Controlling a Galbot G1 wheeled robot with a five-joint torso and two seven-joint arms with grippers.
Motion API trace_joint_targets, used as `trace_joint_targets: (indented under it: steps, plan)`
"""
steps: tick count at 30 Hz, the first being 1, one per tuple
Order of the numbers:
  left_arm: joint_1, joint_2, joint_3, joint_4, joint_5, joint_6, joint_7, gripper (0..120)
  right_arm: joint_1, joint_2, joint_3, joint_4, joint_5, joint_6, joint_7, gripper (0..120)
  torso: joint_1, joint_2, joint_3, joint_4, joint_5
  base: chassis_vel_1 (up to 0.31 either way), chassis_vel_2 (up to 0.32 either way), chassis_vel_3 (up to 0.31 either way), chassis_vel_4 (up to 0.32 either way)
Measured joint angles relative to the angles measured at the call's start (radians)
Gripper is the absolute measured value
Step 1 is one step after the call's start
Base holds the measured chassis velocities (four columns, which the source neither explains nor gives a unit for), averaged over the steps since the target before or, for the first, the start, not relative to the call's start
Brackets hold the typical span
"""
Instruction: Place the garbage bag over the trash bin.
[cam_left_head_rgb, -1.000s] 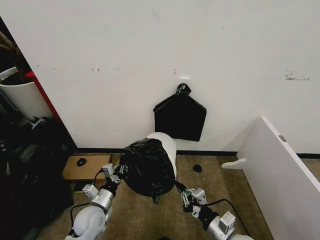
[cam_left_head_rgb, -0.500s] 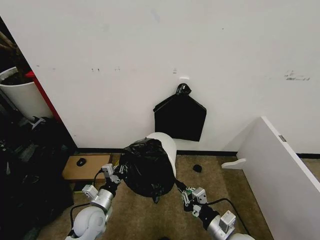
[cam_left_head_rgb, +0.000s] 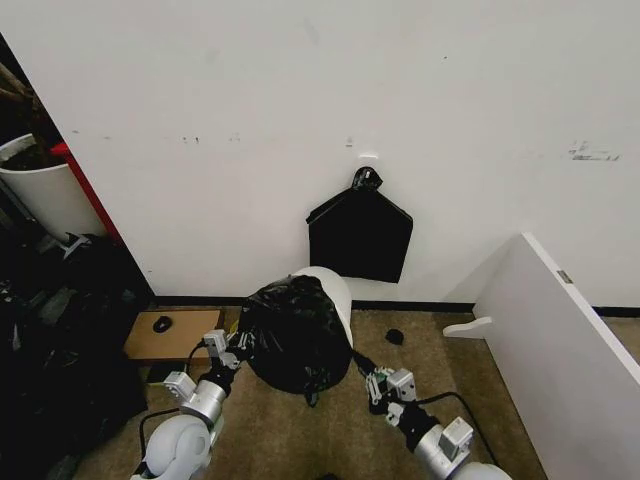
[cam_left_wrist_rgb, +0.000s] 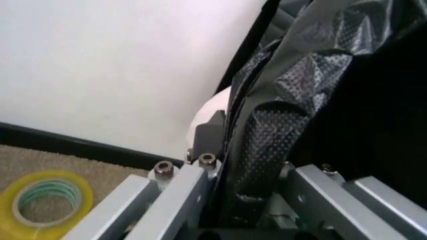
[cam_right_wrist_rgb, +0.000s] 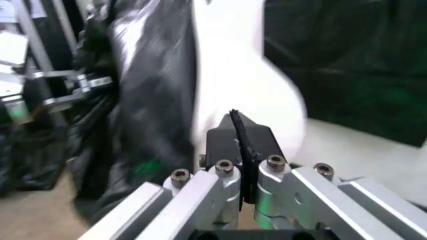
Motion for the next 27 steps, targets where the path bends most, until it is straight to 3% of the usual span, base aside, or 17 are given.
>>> trace_joint_targets:
  steps: [8, 14, 17, 18, 27]
  plan:
    - [-0.003, 0.003, 0.001, 0.007, 0.002, 0.002, -0.001, 0, -0.004, 0.006, 0.007, -0.02, -0.021, 0.041, 0.011, 0, 0.0, 0.0, 0.0, -0.0001, 0.0001, 0.0, 0.0, 0.0, 0.0]
    - [-0.012, 0.001, 0.005, 0.014, 0.002, 0.003, -0.002, 0, -0.022, 0.005, 0.002, -0.008, -0.146, 0.091, -0.047, 1, 0.0, 0.0, 0.0, -0.0001, 0.0, 0.0, 0.0, 0.0, 0.0]
    - [-0.015, -0.004, 0.009, 0.019, 0.004, 0.003, -0.002, 0, -0.024, 0.011, -0.013, 0.002, -0.214, 0.077, -0.038, 13, 0.0, 0.0, 0.0, -0.0001, -0.0001, 0.0, 0.0, 0.0, 0.0]
    - [-0.015, -0.004, 0.009, 0.019, 0.004, 0.003, -0.002, 0, -0.024, 0.011, -0.013, 0.002, -0.214, 0.077, -0.038, 13, 0.0, 0.0, 0.0, -0.0001, -0.0001, 0.0, 0.0, 0.0, 0.0]
    - [-0.022, -0.006, 0.015, 0.026, 0.005, 0.003, -0.002, 0, 0.0, 0.027, -0.037, 0.013, -0.227, -0.008, 0.001, 50, 0.0, 0.0, 0.0, 0.0, 0.0, 0.0, 0.0, 0.0, 0.0]
